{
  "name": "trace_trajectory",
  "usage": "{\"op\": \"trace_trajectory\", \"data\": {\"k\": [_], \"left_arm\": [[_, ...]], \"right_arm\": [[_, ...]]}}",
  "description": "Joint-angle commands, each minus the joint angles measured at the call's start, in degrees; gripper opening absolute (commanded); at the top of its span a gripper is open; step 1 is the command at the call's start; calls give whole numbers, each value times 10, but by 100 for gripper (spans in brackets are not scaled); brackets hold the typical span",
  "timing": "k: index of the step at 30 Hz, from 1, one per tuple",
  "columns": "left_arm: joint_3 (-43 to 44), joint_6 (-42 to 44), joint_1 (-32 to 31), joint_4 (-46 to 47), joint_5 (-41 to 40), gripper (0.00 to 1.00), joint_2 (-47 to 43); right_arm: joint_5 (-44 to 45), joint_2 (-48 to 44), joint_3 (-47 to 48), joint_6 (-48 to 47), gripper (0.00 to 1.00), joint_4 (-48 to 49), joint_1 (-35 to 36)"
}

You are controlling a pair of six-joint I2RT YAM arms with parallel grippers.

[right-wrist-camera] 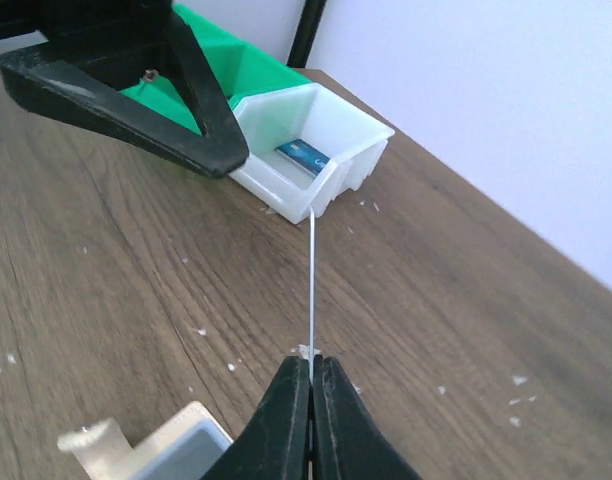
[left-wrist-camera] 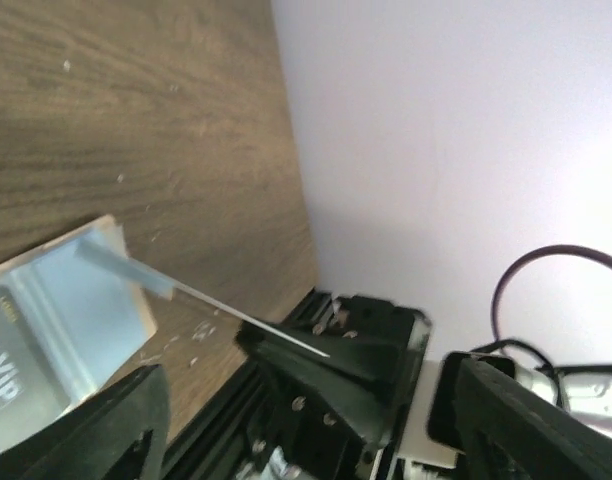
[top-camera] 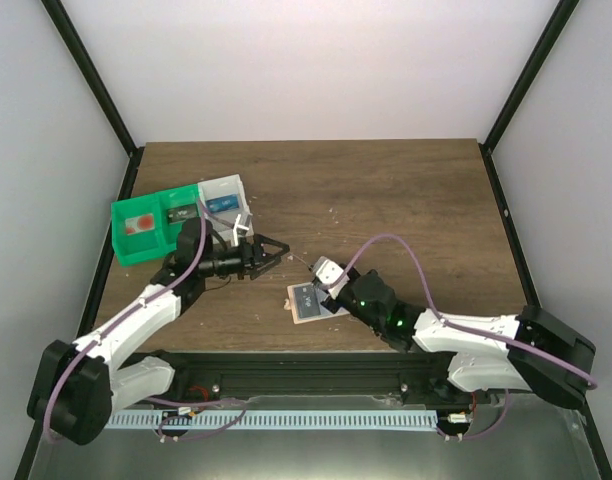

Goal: Take the credit cards out of the card holder

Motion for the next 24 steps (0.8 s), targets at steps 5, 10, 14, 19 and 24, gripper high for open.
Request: {"op": "trace_trajectory", "data": {"k": [5, 10, 14, 19, 24], "left_arm": [[46, 92, -1, -73, -89, 83, -50], [33, 85, -1, -73, -86, 78, -64], [21, 63, -1, -70, -81, 76, -86], [-8, 2, -1, 2, -72, 71, -115], [-28, -30, -1, 52, -74, 68, -131]], "right_arm": [[2, -35, 103, 346, 0, -138, 0], [25, -80, 97, 558, 1, -134, -21], [6, -85, 104, 632, 1, -127, -33], [-40, -112, 68, 733, 0, -47, -43], [-101, -122, 60, 777, 0, 11, -45]]}}
